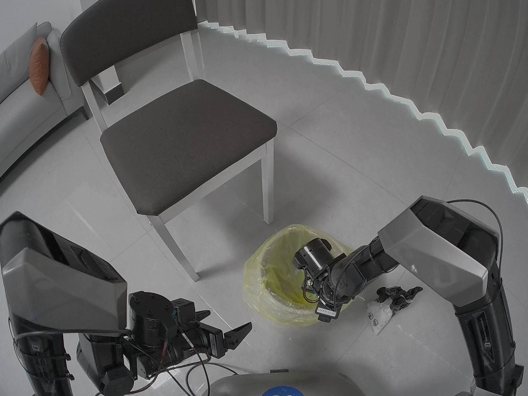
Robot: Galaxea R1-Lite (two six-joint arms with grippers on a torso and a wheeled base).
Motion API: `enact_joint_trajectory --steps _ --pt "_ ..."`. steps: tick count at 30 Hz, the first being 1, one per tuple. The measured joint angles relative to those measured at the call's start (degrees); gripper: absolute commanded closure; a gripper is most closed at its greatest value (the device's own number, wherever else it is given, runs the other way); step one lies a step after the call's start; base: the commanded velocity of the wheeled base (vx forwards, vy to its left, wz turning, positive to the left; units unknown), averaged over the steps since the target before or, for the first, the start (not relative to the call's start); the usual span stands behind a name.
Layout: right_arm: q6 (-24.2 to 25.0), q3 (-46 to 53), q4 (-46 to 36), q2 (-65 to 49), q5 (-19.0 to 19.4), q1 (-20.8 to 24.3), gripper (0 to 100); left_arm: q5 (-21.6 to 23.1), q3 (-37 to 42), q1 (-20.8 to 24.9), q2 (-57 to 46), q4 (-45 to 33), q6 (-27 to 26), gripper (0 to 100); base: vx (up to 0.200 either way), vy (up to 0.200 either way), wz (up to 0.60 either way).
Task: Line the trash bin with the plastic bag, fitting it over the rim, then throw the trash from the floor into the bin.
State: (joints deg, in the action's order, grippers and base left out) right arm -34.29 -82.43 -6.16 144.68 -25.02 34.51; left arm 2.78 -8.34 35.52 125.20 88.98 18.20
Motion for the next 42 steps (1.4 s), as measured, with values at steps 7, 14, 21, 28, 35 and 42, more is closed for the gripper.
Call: enact_joint_trajectory --steps 7,14,21,28,35,42 --pt "0.74 3.50 -0.22 -4.13 3.29 0.10 0 0.00 -0.15 0.02 -0.06 0.00 -0.04 0 0.000 0.000 0.00" --pt "2.57 6.03 -0.65 -9.47 4.49 -0.04 0 -0.02 -0.69 0.15 -0.20 0.00 -0.17 0 0.000 0.000 0.00" --pt "3.50 8.46 -1.41 -14.08 4.61 -2.32 0 0.23 -1.17 0.28 -0.65 0.00 -0.20 0 0.000 0.000 0.00" --pt "4.77 10.67 -1.37 -17.18 5.39 -6.53 0 0.26 -1.57 0.26 -1.74 -0.02 -0.22 0 0.000 0.000 0.00" --pt "4.74 12.46 -1.34 -18.93 6.79 -13.29 0 0.00 -1.46 0.59 -2.10 0.00 -0.26 0 0.000 0.000 0.00" --pt "4.51 13.58 -1.08 -19.18 7.64 -20.63 0 -0.05 -1.22 1.16 -2.12 0.00 -0.22 0 0.000 0.000 0.00"
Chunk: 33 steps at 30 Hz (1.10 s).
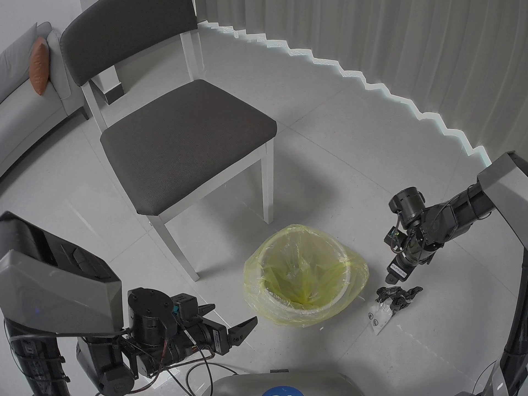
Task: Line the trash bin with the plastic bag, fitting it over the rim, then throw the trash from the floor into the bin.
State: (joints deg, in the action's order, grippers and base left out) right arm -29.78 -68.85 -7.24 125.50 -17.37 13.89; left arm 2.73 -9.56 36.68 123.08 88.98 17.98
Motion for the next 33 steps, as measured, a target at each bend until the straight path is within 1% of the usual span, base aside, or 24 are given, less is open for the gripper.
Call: enact_joint_trajectory --steps 2,7,10,15,21,23,28,33 --pt "0.01 0.15 0.16 0.18 0.16 -1.93 0 0.02 0.05 0.13 -0.01 0.00 0.00 0 0.000 0.000 0.00" --pt "0.30 0.22 0.22 0.68 0.24 -4.49 0 0.05 -0.02 0.66 -0.01 0.00 0.02 0 0.000 0.000 0.00" --pt "0.41 0.59 0.24 0.73 0.33 -5.53 0 0.09 0.13 1.11 -0.09 0.00 0.00 0 0.000 0.000 0.00" --pt "0.44 1.85 0.32 0.13 1.94 -7.41 0 0.20 0.50 2.32 -0.37 0.00 0.13 0 0.000 0.000 0.00" --pt "0.69 1.30 1.22 0.05 2.21 -9.16 0 0.41 0.39 2.49 -0.37 0.00 0.44 0 0.000 0.000 0.00" --pt "1.76 1.00 2.43 0.40 2.62 -9.31 0 0.55 0.41 2.47 -0.37 0.00 0.44 0 0.000 0.000 0.00" --pt "6.50 0.72 5.83 1.65 3.72 -8.41 0 0.74 0.59 2.43 -0.32 0.00 0.44 0 0.000 0.000 0.00" --pt "8.50 -1.57 6.75 4.29 3.78 -8.08 0 0.79 0.68 2.40 -0.30 0.00 0.40 0 0.000 0.000 0.00"
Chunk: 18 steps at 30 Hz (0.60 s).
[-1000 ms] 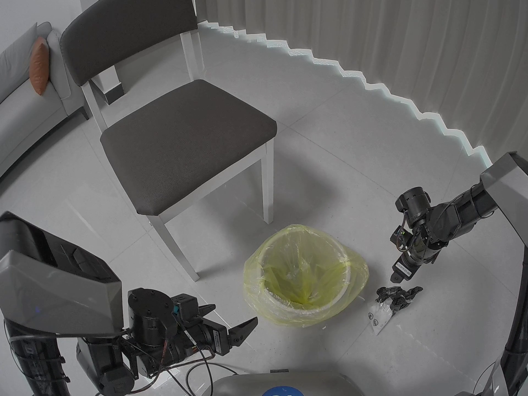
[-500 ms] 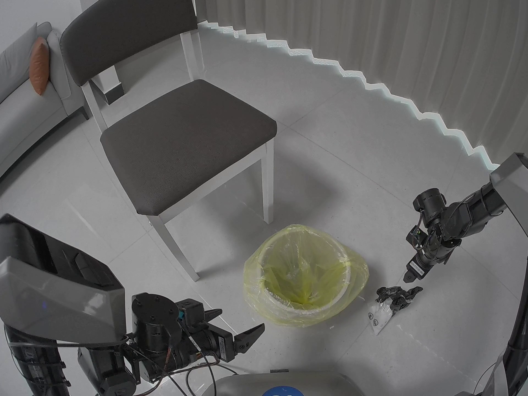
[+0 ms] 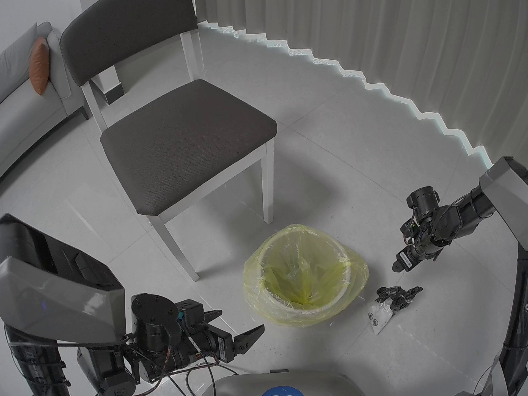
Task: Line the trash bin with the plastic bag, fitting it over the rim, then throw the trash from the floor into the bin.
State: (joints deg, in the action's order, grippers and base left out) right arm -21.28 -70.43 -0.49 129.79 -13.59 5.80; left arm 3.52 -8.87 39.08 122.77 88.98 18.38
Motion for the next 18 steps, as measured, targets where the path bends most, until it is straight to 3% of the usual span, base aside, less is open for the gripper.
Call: enact_joint_trajectory --steps 18 --pt "4.46 -22.46 -4.57 16.10 -0.23 -1.43 0 0.02 -0.11 -0.20 1.43 0.02 0.09 0 0.000 0.000 0.00"
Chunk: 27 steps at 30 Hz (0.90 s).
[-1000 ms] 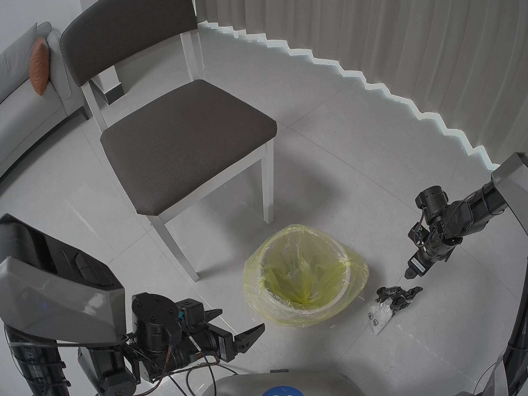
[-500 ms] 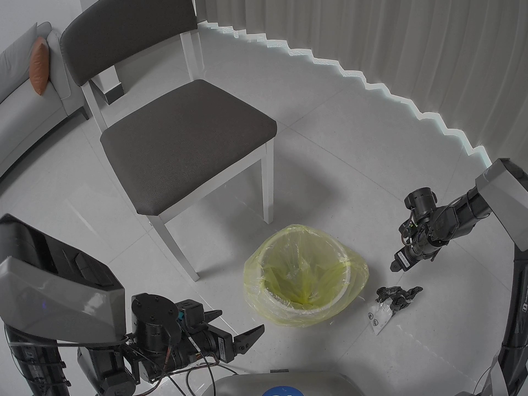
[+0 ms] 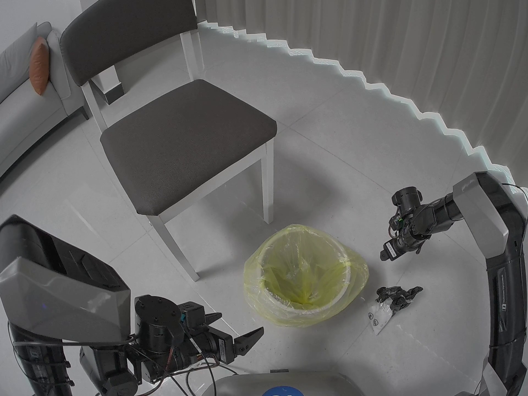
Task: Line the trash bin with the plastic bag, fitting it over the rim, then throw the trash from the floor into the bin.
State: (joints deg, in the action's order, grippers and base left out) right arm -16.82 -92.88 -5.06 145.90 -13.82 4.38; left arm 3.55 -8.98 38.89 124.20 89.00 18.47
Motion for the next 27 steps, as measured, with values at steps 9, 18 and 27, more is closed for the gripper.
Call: enact_joint_trajectory --steps 9,18,27 --pt "-0.44 -13.18 -9.14 7.88 -0.07 -1.21 0 -0.05 0.11 0.30 1.10 0.00 0.02 0 0.000 0.000 0.00" --pt "-1.07 -21.15 -17.02 15.24 -0.51 -1.77 0 -0.10 -0.24 0.39 3.95 0.00 0.13 0 0.000 0.000 0.00" --pt "-1.01 -21.67 -24.11 20.00 -0.60 -1.95 0 -0.05 -0.49 0.39 5.46 -0.02 0.22 0 0.000 0.000 0.00"
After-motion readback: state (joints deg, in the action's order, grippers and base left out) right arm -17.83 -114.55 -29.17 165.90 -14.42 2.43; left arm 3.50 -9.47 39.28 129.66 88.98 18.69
